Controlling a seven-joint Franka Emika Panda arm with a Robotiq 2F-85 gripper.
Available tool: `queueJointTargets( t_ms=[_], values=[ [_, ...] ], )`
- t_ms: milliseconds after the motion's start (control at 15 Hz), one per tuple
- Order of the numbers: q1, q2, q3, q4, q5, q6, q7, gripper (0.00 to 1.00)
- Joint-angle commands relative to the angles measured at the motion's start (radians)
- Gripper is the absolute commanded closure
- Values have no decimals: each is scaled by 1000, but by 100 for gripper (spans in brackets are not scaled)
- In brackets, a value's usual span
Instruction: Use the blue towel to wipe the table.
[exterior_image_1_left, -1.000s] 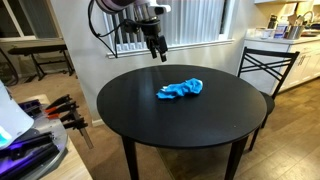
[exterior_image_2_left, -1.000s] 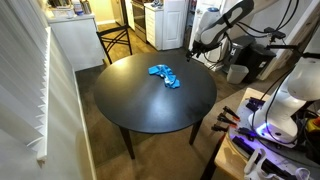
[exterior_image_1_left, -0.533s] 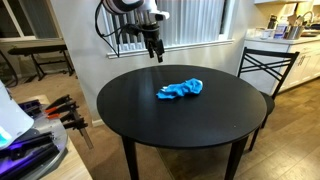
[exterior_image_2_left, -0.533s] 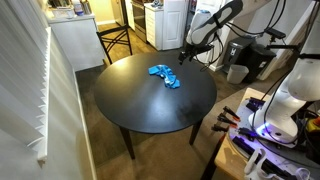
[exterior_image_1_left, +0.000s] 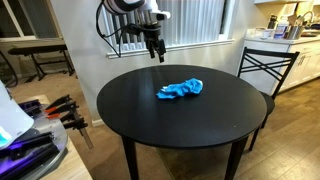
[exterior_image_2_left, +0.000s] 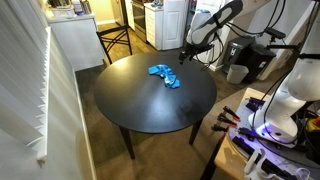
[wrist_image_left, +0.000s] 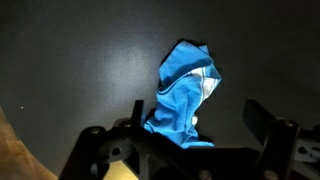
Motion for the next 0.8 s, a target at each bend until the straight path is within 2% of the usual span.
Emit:
queueJointTargets(
  t_ms=[0, 333, 733],
  values=[
    [-11, 96, -6, 114, -12, -51, -82, 0],
    [-10, 272, -6, 307, -66, -70, -176, 0],
    [-50, 453, 29, 550, -85, -122, -323, 0]
  ],
)
